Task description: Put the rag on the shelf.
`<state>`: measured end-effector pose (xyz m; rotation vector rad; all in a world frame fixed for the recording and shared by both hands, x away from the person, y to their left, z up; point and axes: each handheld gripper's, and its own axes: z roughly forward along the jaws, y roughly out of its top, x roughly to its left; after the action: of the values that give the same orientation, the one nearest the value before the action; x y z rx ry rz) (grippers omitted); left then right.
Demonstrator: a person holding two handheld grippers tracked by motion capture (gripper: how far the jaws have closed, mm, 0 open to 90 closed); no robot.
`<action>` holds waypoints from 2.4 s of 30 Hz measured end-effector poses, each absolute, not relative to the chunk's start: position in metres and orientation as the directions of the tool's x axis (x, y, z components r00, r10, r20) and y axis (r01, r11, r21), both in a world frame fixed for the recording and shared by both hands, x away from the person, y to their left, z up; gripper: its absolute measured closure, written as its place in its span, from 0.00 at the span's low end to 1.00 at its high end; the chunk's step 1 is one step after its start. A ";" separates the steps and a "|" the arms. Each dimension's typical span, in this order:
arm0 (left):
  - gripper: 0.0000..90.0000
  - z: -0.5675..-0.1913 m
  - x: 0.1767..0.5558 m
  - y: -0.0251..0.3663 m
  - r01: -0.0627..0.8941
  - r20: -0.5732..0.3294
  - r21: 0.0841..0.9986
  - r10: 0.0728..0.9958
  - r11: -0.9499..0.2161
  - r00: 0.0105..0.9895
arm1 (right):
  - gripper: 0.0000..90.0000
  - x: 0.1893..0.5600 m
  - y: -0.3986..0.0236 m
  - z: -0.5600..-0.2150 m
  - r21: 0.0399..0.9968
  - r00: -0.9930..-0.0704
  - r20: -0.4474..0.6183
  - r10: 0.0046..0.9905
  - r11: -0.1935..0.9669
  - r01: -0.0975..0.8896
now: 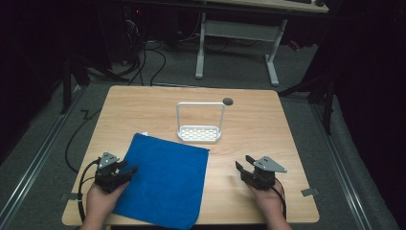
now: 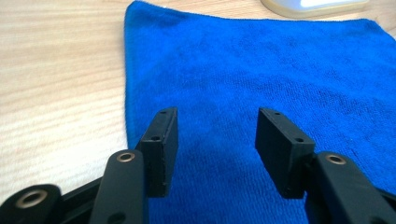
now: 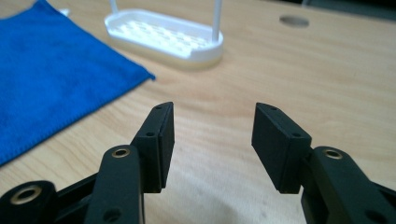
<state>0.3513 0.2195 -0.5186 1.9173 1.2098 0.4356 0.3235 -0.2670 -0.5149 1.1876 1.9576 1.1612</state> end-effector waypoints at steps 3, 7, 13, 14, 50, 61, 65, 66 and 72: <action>0.55 -0.518 0.351 0.219 0.579 -0.117 0.786 0.869 -0.214 0.480 | 0.57 0.324 -0.266 -0.515 0.882 -0.456 -0.031 0.889 0.239 0.406; 0.55 -0.519 0.353 0.220 0.579 -0.108 0.784 0.869 -0.224 0.482 | 0.56 0.326 -0.265 -0.515 0.878 -0.450 -0.022 0.893 0.233 0.419; 0.55 -0.520 0.353 0.223 0.581 -0.116 0.785 0.870 -0.216 0.479 | 0.55 0.327 -0.262 -0.512 0.877 -0.449 -0.030 0.893 0.239 0.417; 0.55 -0.520 0.353 0.223 0.584 -0.116 0.783 0.871 -0.216 0.478 | 0.54 0.327 -0.259 -0.513 0.872 -0.458 -0.028 0.888 0.246 0.424; 0.58 -0.522 0.329 0.245 0.603 -0.107 0.769 0.887 -0.212 0.449 | 0.78 0.319 -0.161 -0.519 0.819 -0.714 -0.010 0.700 0.415 0.396; 0.92 -0.526 0.329 0.232 0.615 -0.059 0.718 0.851 -0.327 0.522 | 1.00 0.319 -0.153 -0.522 0.773 -0.764 0.015 0.645 0.477 0.418; 0.93 -0.527 0.329 0.231 0.616 -0.058 0.712 0.846 -0.336 0.529 | 1.00 0.320 -0.151 -0.525 0.757 -0.773 0.018 0.634 0.497 0.425; 0.93 -0.527 0.329 0.231 0.616 -0.058 0.712 0.846 -0.336 0.529 | 1.00 0.320 -0.151 -0.525 0.757 -0.773 0.018 0.634 0.497 0.425; 0.93 -0.528 0.329 0.232 0.622 -0.080 0.715 0.845 -0.321 0.529 | 1.00 0.322 -0.149 -0.530 0.734 -0.777 0.010 0.630 0.523 0.434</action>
<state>0.3287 0.2319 -0.5283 2.0581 1.1860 0.4025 0.3216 -0.1487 -0.5298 0.8952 2.5083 1.1014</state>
